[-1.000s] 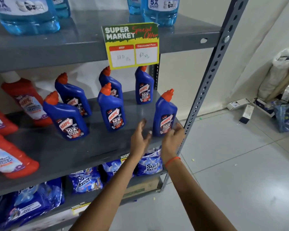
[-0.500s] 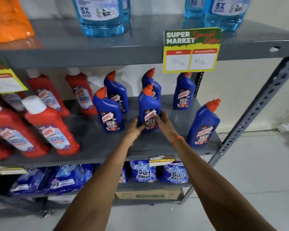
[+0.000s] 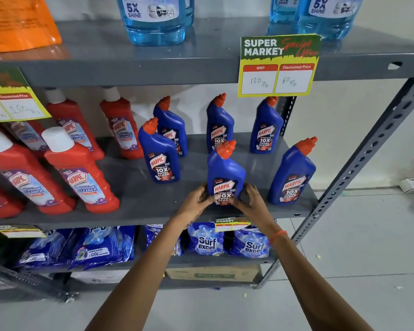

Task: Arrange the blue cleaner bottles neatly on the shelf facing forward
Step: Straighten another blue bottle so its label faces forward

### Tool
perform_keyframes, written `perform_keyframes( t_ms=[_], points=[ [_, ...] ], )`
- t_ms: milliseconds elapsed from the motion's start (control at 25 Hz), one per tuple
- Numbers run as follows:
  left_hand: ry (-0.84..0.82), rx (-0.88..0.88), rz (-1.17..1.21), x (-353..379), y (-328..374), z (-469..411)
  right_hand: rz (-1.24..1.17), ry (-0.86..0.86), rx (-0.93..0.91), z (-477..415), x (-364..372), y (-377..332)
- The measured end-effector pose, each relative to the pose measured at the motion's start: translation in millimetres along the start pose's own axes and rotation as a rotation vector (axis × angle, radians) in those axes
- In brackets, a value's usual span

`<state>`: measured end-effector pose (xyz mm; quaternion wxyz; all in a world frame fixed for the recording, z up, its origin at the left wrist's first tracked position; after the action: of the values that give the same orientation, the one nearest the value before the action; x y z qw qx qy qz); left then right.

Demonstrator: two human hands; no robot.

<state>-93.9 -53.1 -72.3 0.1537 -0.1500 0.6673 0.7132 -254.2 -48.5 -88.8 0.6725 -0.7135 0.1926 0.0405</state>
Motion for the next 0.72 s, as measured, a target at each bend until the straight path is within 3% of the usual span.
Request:
perform_keyframes(
  t_ms=[320, 400, 440, 560, 640, 720],
  points=[
    [-0.007, -0.022, 0.017, -3, 10, 14, -0.021, -0.013, 0.045, 6, 2, 2],
    [0.01, -0.016, 0.044, -4, 10, 16, -0.138, 0.128, 0.038, 13, -6, -11],
    [0.034, -0.003, 0.066, -7, 14, 17, -0.235, 0.28, 0.011, 20, -17, -27],
    [0.219, 0.122, 0.154, -30, 54, 23, -0.411, 0.688, -0.228, 38, -45, -103],
    [0.404, 0.24, 0.226, -56, 83, 25, -0.399, 0.757, -0.391, 42, -38, -158],
    [0.562, 0.339, 0.258, -84, 94, 24, -0.366, 0.714, -0.491, 41, -17, -191]
  ],
)
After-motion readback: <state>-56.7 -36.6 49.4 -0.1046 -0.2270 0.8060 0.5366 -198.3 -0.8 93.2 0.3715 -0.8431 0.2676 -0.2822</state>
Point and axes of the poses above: each hand's wrist, its own z-axis away from the middle knuckle, its own x-axis out of the palm, y = z × x, the point moved 8 cm from there along -z, towards the middle knuckle, and after that the axes turned 15 degrees about y, right-handed, at the moved point
